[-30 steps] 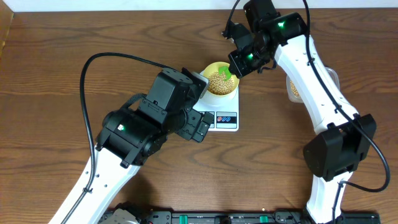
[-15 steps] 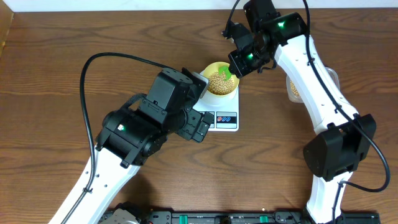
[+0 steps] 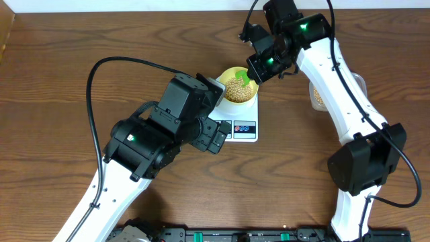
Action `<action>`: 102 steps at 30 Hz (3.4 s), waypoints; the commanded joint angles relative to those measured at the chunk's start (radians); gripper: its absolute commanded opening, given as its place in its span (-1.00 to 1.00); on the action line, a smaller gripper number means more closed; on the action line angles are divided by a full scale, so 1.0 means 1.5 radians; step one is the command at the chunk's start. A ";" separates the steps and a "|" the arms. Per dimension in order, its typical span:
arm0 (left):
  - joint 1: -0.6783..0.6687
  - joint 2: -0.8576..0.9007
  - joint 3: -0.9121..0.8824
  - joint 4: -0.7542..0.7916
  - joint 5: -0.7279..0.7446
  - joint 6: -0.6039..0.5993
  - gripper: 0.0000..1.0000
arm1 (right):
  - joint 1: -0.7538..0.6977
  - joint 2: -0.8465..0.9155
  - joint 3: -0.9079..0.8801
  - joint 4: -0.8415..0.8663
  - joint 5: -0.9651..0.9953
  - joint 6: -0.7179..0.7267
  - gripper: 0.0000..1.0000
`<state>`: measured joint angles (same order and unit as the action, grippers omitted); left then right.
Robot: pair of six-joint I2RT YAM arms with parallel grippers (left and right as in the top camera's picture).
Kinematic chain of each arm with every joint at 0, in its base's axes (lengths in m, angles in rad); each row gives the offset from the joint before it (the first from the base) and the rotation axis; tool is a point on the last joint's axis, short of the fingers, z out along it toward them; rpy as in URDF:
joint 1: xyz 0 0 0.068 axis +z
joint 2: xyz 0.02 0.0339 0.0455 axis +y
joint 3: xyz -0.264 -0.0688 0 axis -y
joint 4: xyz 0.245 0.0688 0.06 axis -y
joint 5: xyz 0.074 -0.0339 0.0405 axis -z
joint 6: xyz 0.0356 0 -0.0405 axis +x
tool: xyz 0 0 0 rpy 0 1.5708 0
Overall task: Scoop item into bowl and weigh 50g on scale
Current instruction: 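Shake the tilted scoop over the bowl to add soybeans slowly, then carry the green scoop back from the bowl to the tub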
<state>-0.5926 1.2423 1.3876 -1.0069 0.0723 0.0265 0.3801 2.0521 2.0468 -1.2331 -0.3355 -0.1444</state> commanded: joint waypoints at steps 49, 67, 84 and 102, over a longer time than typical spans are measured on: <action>0.002 0.000 0.014 -0.002 -0.008 0.004 0.96 | 0.002 -0.024 0.014 0.007 0.003 -0.072 -0.98; 0.002 0.000 0.014 -0.002 -0.008 0.004 0.96 | -0.001 -0.024 0.013 0.009 0.021 0.138 -0.98; 0.002 0.000 0.014 -0.002 -0.008 0.004 0.96 | -0.116 -0.024 0.008 0.033 -0.252 0.221 -0.97; 0.002 0.000 0.014 -0.002 -0.008 0.004 0.96 | -0.306 -0.024 0.008 -0.082 -0.394 0.214 -0.98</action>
<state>-0.5926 1.2423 1.3876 -1.0069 0.0723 0.0265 0.0055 2.0521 2.0468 -1.3235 -0.8871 0.1974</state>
